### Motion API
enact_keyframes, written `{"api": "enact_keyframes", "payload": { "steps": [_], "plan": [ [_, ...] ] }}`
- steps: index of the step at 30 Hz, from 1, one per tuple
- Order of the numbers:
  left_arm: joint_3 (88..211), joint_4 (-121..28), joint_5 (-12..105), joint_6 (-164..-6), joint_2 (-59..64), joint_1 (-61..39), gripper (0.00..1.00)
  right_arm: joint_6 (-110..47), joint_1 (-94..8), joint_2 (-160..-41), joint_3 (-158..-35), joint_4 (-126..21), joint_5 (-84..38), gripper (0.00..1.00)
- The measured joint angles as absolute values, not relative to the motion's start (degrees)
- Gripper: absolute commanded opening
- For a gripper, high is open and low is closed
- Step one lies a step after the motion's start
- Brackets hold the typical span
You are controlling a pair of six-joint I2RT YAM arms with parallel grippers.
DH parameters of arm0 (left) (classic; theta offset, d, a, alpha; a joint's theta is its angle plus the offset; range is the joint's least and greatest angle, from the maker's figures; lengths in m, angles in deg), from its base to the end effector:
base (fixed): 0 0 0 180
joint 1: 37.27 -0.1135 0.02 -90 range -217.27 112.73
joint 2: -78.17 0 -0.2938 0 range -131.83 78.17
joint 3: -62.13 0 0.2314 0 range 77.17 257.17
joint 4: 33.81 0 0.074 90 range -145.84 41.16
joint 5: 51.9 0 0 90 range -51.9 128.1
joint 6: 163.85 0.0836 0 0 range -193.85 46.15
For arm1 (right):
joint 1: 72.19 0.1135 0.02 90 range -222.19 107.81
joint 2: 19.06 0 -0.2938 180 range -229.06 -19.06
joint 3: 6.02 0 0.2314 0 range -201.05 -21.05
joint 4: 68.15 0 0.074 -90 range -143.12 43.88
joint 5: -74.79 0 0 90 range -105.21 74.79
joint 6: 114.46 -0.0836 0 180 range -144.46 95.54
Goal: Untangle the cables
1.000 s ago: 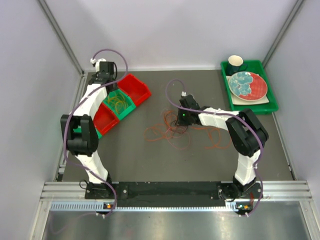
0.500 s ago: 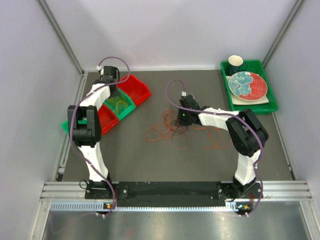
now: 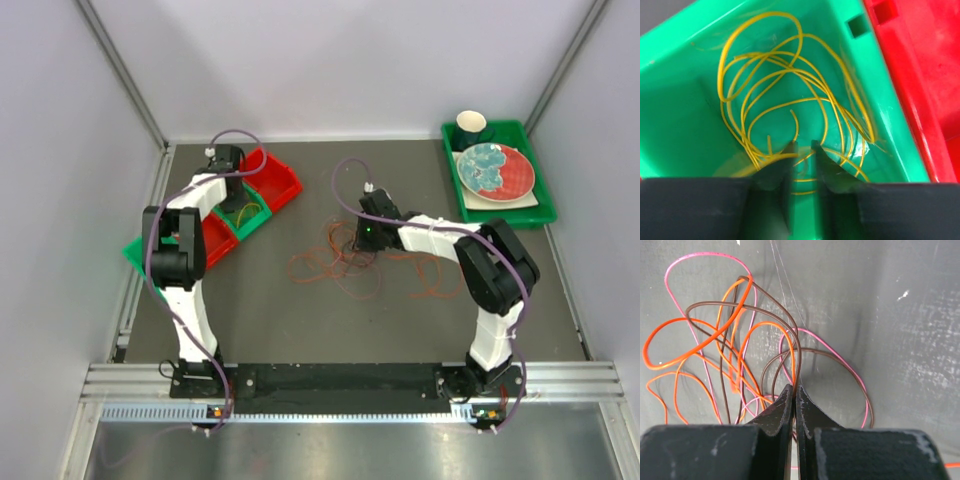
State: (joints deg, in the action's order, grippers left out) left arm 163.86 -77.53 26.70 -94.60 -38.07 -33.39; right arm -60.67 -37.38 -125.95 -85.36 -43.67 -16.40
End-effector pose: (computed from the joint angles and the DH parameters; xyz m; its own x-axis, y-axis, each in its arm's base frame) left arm 0.4561 -0.0144 0.1865 -0.7799 -0.2952 -0.5519 -0.3356 0.9416 -0.0294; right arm 0.3336 0.2340 0.1634 -0.8656 0.1175 -0.4867 -0.0866 0.9223 0.3767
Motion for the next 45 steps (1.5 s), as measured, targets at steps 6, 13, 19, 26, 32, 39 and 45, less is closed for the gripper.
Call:
{"api": "enact_keyframes", "payload": {
  "steps": [6,13,19,26,32,39,45],
  "plan": [
    [164.78,-78.99,24.84,-94.25,-35.47,-31.8,0.64,-60.58,-37.34,-123.24,-85.34,-42.4,-14.56,0.0],
    [168.06,-81.39,21.83,-93.05,-28.37,-29.85,0.84,-60.47,-37.32,-117.47,-85.34,-41.2,-12.01,0.0],
    [168.89,-81.92,22.39,-91.81,-20.35,-29.46,0.99,-58.44,-37.32,-110.37,-86.08,-38.22,-8.82,0.0],
    [170.22,-81.96,26.09,-91.74,-16.22,-28.65,0.99,-56.6,-37.32,-107.42,-88.95,-37.35,-9.1,0.0],
    [170.22,-81.96,28.56,-91.7,-15.17,-28.1,0.99,-56.6,-35.06,-104.97,-88.99,-40.02,-12.2,0.0],
    [170.05,-82.12,29.06,-91.7,-15.1,-28.23,0.99,-57.22,-32.73,-102.13,-90.46,-43.91,-15.63,0.26],
    [169.41,-82.53,32.25,-91.72,-15.1,-28.08,0.99,-59.8,-36.77,-118.43,-104.55,-37.94,-19.92,0.53]
  ]
}}
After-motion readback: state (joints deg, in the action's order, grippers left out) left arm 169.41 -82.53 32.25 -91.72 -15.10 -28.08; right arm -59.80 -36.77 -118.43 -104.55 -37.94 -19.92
